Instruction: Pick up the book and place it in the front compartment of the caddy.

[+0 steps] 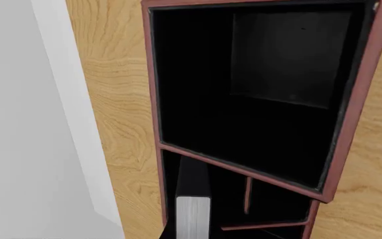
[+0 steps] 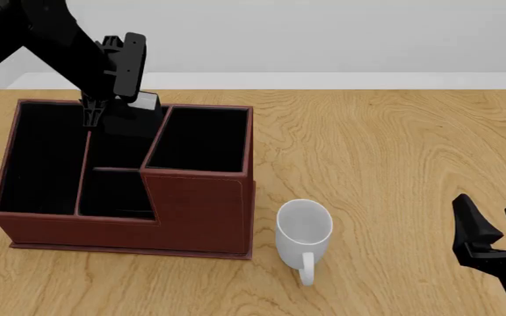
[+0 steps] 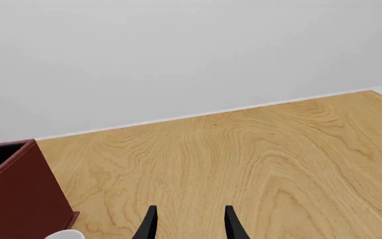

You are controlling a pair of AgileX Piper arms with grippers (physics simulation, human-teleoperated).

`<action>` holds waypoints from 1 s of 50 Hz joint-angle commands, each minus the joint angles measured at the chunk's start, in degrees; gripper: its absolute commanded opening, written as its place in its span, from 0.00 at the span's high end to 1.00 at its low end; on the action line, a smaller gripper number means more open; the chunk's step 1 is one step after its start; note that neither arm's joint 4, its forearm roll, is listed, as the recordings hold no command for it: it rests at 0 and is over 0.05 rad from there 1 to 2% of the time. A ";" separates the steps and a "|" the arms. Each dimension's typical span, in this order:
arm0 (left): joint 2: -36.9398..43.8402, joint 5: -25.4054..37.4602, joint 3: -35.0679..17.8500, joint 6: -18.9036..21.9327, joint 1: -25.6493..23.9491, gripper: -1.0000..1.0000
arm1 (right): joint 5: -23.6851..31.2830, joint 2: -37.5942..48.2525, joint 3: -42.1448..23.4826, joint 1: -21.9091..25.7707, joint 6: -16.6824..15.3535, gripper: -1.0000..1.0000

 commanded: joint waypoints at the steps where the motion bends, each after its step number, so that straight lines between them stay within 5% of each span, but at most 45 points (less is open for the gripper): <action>1: 1.37 -2.03 1.38 0.54 0.83 1.00 | -0.97 0.94 0.27 0.01 -0.09 0.00; 50: 5.64 -7.42 6.17 -2.73 1.39 1.00 | -3.15 3.60 0.65 0.20 -0.69 0.00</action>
